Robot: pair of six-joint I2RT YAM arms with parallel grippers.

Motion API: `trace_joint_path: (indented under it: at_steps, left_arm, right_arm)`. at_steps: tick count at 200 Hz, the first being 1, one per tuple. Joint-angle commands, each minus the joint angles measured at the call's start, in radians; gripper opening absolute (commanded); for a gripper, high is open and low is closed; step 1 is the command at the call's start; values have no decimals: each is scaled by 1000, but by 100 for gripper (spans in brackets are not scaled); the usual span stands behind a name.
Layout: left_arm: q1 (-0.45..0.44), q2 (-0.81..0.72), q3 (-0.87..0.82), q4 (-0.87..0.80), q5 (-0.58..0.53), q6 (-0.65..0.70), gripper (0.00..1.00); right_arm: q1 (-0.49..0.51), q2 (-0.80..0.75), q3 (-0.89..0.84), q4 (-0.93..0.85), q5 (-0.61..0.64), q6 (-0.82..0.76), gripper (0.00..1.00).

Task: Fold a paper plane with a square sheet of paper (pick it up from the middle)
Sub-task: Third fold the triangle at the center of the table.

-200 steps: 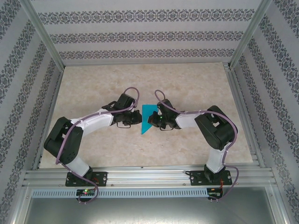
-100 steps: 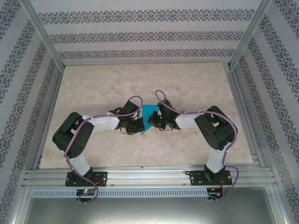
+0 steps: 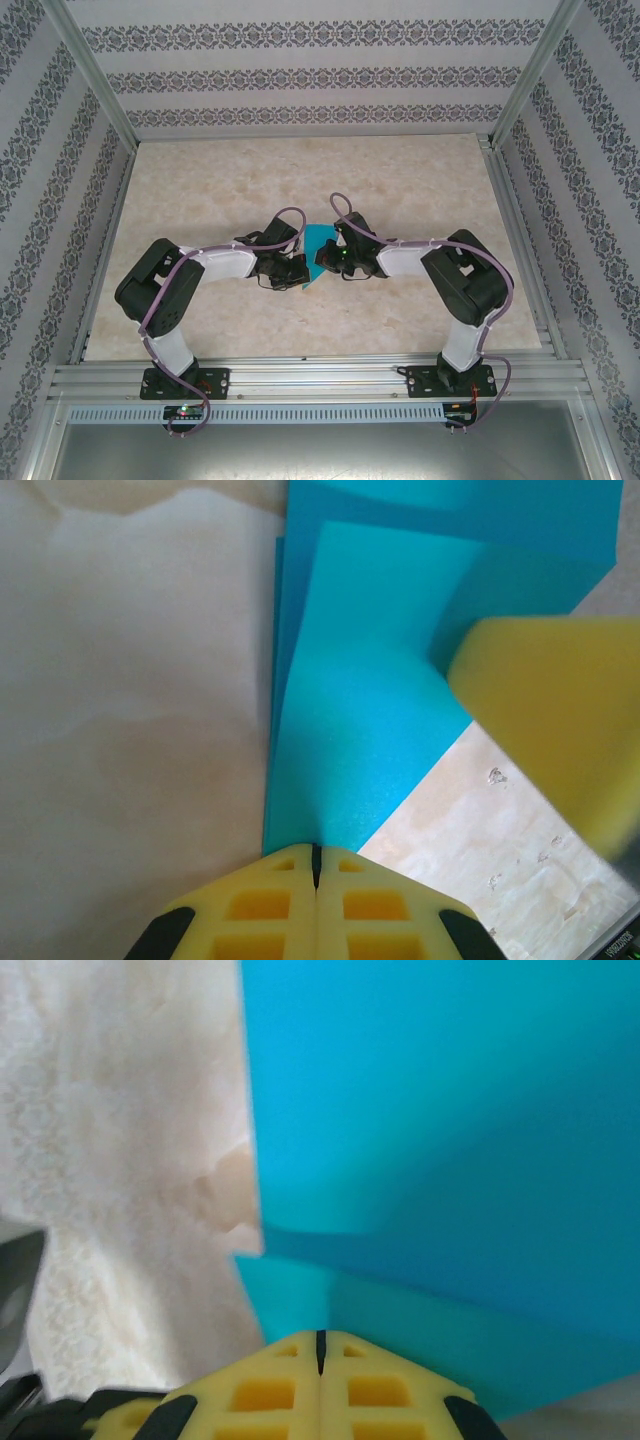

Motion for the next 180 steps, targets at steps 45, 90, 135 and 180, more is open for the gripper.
trace_joint_path:
  at_steps: [45,90,135,180]
  left_arm:
    - [-12,41,-21,-73,-34,11,0]
    - [-12,39,-23,-66,-35,21,0]
    - [-12,43,-20,-78,-41,29,0]
    - [-12,46,-19,-100,-50,37,0]
  right_arm:
    - [56,-31,-65,5,-14,7,0]
    - [57,4,-89,68,-43,60,0]
    - [57,2,-73,74,-56,60,0]
    - [54,31,-55,46,-29,53,0]
